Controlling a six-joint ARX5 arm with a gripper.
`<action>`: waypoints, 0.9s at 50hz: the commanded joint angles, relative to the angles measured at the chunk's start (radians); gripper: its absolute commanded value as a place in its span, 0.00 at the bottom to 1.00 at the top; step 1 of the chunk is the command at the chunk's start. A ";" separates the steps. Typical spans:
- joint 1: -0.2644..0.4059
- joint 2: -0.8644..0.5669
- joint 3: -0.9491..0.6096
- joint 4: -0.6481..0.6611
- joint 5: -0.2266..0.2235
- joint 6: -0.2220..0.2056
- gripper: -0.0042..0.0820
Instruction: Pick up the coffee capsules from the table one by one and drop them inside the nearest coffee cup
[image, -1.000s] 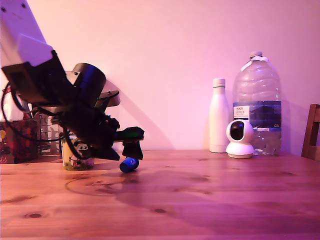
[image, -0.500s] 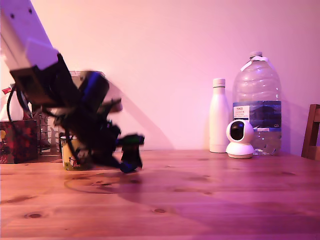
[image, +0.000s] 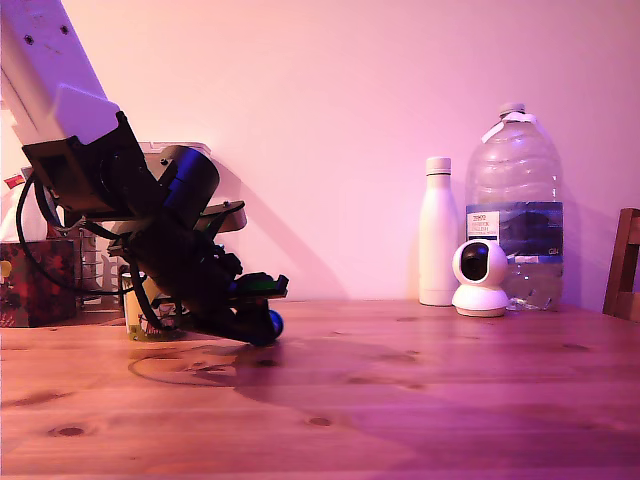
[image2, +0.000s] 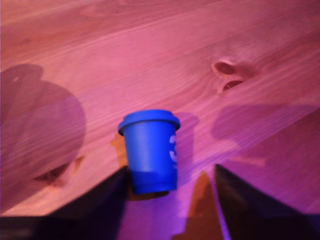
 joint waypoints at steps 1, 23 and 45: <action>0.004 0.033 0.002 0.016 0.000 0.014 0.38; 0.004 0.029 0.002 0.039 0.001 0.051 0.25; 0.004 -0.062 0.002 0.023 0.009 0.051 0.23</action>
